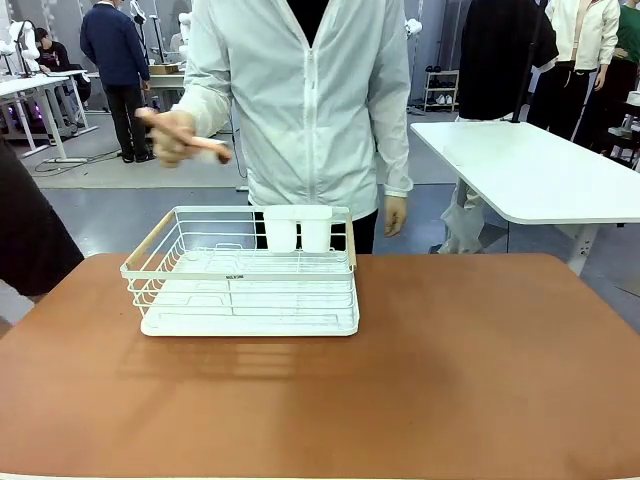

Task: Clean the table.
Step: Pick up the Lint Roller when the human hands it over.

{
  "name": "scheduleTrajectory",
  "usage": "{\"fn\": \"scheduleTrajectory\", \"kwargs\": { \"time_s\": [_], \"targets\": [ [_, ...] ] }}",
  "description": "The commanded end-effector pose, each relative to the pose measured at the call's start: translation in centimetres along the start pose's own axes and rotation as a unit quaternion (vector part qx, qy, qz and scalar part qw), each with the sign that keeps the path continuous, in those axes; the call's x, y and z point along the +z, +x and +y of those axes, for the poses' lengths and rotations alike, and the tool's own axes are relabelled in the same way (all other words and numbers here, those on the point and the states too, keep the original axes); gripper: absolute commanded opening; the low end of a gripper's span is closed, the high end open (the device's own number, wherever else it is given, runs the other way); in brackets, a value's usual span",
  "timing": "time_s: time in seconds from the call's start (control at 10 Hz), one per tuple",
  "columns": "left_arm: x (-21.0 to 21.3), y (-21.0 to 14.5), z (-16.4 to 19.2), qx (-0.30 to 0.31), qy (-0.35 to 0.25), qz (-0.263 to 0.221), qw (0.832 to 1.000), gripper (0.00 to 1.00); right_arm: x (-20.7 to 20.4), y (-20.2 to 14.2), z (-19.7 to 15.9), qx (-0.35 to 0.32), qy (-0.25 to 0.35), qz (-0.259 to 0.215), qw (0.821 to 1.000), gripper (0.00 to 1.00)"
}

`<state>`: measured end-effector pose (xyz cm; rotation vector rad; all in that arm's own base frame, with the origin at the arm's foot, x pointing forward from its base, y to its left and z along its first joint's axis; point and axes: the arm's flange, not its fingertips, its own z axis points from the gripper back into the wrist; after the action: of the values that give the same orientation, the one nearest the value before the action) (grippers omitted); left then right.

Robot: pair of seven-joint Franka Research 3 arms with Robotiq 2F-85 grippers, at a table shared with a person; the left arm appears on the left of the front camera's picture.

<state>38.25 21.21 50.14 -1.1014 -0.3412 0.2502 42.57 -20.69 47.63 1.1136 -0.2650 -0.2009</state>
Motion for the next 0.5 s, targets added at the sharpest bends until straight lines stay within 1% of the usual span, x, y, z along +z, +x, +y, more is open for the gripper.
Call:
{"fn": "scheduleTrajectory", "kwargs": {
  "time_s": [0.0,0.4],
  "targets": [
    [0.18,-0.21,-0.05,-0.001,-0.005,0.000,1.000,1.00,0.03,-0.03,0.13,0.001,0.002,0.000,1.000,1.00],
    [0.18,-0.21,-0.05,-0.001,-0.005,0.000,1.000,1.00,0.03,-0.03,0.13,0.001,0.002,0.000,1.000,1.00]
  ]
}}
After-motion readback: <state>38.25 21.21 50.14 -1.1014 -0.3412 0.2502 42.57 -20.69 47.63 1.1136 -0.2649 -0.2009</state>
